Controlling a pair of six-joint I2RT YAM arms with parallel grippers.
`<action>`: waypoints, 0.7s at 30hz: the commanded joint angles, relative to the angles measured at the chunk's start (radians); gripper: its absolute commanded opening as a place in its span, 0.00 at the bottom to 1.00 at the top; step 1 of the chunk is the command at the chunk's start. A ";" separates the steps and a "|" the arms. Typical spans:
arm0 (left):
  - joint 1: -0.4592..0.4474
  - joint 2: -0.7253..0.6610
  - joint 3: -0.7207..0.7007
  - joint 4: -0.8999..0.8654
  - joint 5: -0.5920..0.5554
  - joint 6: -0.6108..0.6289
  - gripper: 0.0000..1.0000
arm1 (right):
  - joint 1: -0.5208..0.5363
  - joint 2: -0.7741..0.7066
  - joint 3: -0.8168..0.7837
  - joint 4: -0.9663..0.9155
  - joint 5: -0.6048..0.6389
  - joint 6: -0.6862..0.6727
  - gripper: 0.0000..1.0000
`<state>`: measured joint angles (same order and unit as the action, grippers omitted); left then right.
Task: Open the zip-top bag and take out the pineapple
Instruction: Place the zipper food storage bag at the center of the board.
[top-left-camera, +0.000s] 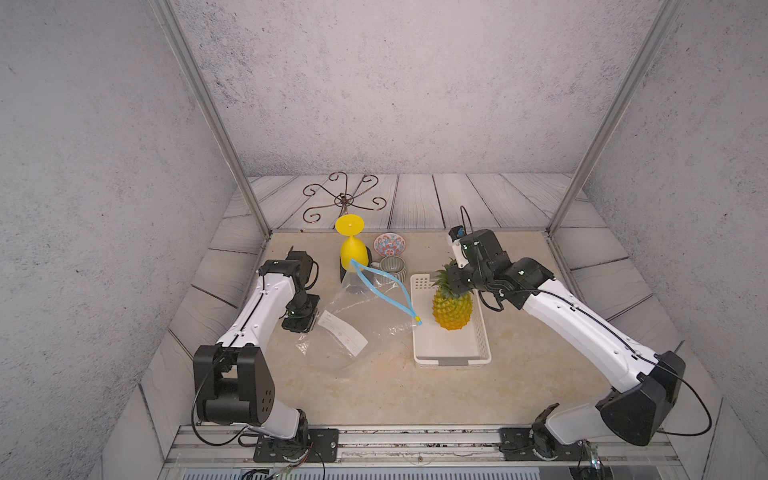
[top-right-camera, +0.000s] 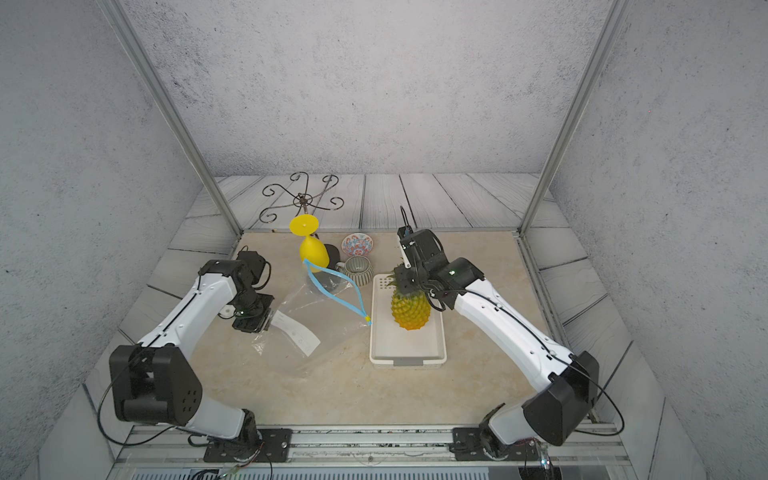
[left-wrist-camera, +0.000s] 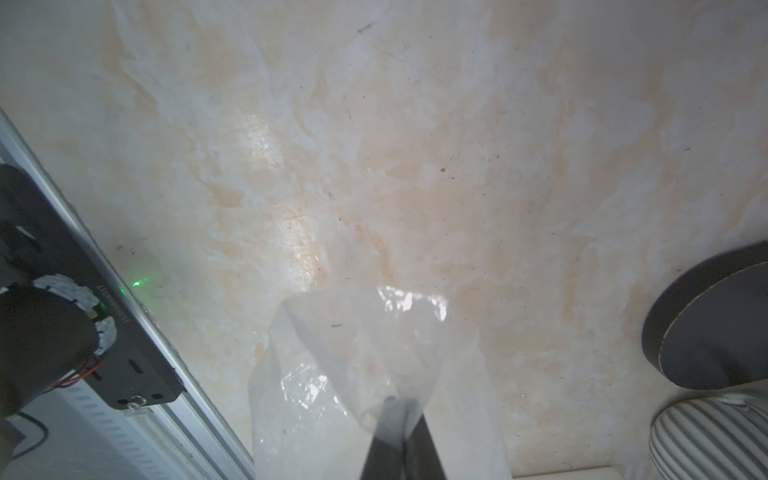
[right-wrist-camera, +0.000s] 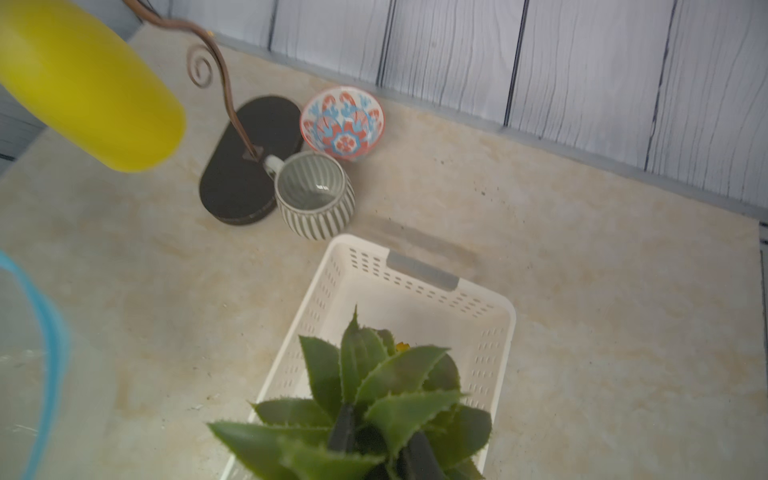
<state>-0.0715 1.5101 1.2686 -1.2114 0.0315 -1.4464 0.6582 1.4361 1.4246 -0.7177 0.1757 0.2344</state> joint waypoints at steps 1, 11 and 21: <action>0.015 0.009 0.066 -0.111 -0.109 0.034 0.11 | 0.000 -0.013 0.007 0.177 0.018 0.014 0.00; 0.017 0.030 0.042 0.061 -0.082 0.057 0.12 | -0.015 0.000 -0.065 0.226 0.026 0.026 0.05; 0.019 0.011 0.034 0.276 -0.014 0.156 0.46 | -0.021 -0.021 -0.009 0.109 0.021 0.074 0.69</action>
<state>-0.0628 1.5524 1.3125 -1.0172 -0.0044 -1.3464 0.6399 1.4368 1.3750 -0.5842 0.1814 0.2832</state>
